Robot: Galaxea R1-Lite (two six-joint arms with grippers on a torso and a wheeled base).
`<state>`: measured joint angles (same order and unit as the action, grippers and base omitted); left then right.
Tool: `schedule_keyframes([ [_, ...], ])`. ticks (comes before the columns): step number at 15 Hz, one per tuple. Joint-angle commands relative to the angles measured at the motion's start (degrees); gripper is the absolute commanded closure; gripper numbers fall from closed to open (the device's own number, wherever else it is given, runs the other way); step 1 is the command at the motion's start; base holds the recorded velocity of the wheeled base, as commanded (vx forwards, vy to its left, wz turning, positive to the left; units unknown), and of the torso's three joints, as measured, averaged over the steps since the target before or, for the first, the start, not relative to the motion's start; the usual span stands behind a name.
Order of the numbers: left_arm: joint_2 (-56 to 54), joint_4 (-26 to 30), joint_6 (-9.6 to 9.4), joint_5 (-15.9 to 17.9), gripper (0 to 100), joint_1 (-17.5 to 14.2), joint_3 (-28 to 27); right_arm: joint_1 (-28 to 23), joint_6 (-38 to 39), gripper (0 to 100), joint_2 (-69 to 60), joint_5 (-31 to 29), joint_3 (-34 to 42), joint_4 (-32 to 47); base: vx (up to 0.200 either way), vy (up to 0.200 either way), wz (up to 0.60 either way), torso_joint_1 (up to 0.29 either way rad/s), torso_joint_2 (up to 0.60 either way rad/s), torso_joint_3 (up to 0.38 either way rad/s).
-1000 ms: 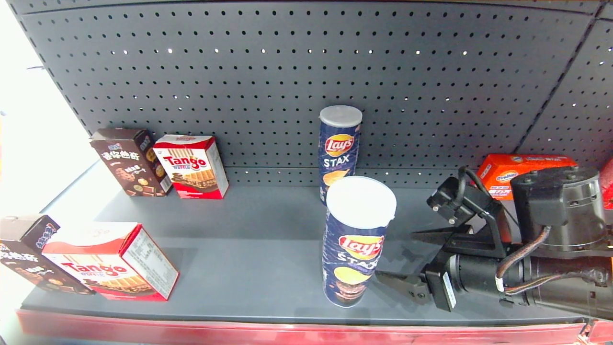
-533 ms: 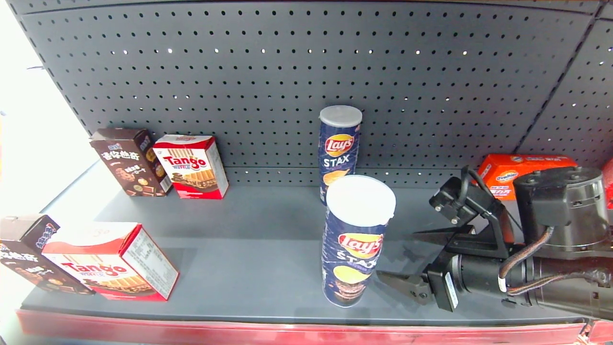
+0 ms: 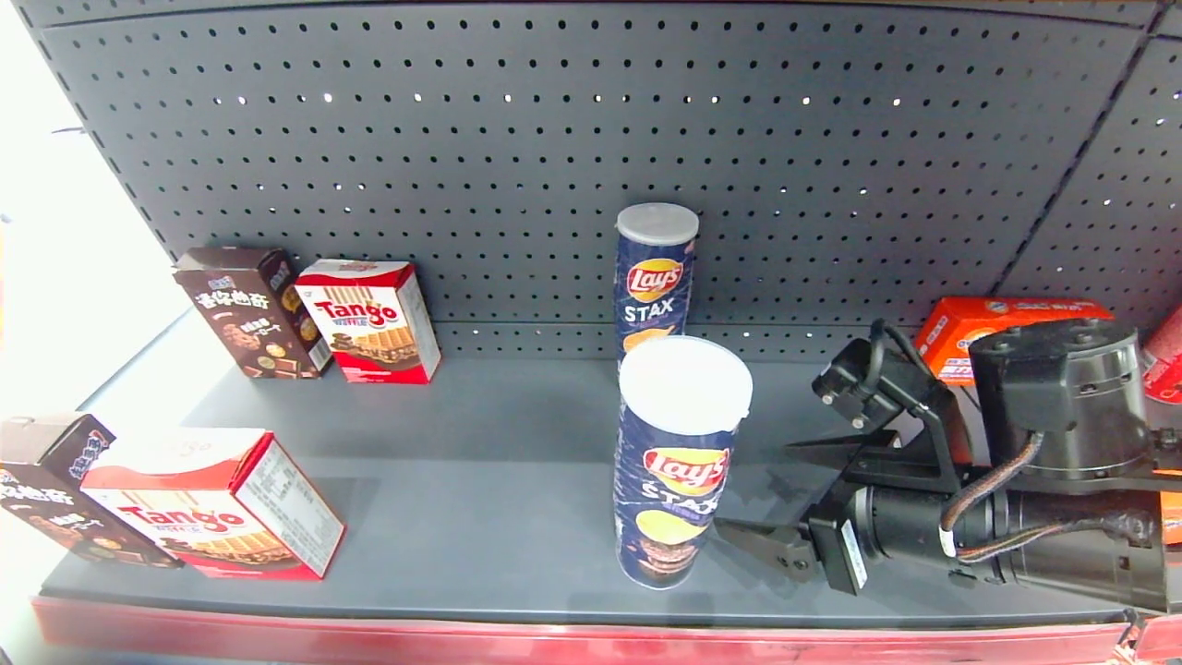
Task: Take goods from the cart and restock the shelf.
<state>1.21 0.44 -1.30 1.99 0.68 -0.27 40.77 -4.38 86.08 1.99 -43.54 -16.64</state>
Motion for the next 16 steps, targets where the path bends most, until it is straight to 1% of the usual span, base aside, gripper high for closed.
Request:
schedule_keyframes([
  [1,0.1,0.0,-0.01,0.0,0,0.0,0.0,0.0,0.0,0,-0.2,0.0,0.6,0.0,0.0,0.0,0.0,0.0,0.0,0.0],
  [3,0.1,0.0,0.07,0.0,0,0.0,0.0,-0.6,0.2,0,-2.3,-0.1,1.2,0.0,0.0,0.0,0.0,0.0,0.0,0.0],
  [4,0.1,0.0,0.07,-0.1,0,0.0,0.0,-1.8,0.3,0,-3.9,-0.1,1.7,0.0,0.0,0.0,0.0,0.0,0.0,0.0],
  [5,0.1,0.0,0.07,0.0,0,0.0,0.0,-4.4,0.3,0,-6.1,-0.1,2.0,0.0,0.0,0.0,0.0,0.0,0.0,0.0],
  [6,0.1,0.0,0.07,-0.1,0,0.0,0.0,-7.8,0.3,0,-8.7,-0.4,2.0,0.0,0.0,0.0,0.0,0.0,0.0,0.0],
  [8,0.1,0.0,0.07,-0.1,0,0.0,0.0,-15.6,0.7,0,-15.5,-4.0,2.1,0.1,0.0,0.0,0.0,0.0,0.0,0.0],
  [9,0.1,0.0,0.07,0.0,0,0.0,0.0,-18.7,0.9,0,-18.5,-4.5,2.3,0.5,0.0,0.0,0.0,0.0,0.0,0.0],
  [11,0.1,0.0,0.07,0.0,0,0.0,0.0,-28.6,1.0,0,-28.2,-5.1,5.9,0.6,0.0,0.0,0.0,0.0,0.0,0.0],
  [12,0.1,0.0,0.07,0.0,0,0.0,0.0,-34.1,1.0,0,-34.8,-5.5,9.6,0.3,0.0,0.0,0.0,0.0,0.0,0.0],
  [13,0.2,0.0,0.07,0.1,0,0.0,0.0,-37.0,1.1,0,-39.2,-6.9,12.4,0.1,0.0,0.0,0.0,0.0,0.0,0.0],
  [14,0.2,0.0,-0.01,0.1,0,0.0,0.0,-37.9,1.0,0,-43.5,-8.1,14.6,0.1,0.0,0.0,0.0,0.0,0.0,0.0],
  [15,0.5,0.0,0.07,0.1,0,0.1,0.0,-38.0,0.2,0,-51.3,-9.2,18.7,0.3,0.0,0.0,0.0,0.0,0.0,0.0],
  [16,0.6,0.0,-0.01,0.1,0,0.1,0.0,-38.4,-0.1,0,-53.9,-9.5,19.9,0.4,0.0,0.0,0.0,0.0,0.0,0.0],
])
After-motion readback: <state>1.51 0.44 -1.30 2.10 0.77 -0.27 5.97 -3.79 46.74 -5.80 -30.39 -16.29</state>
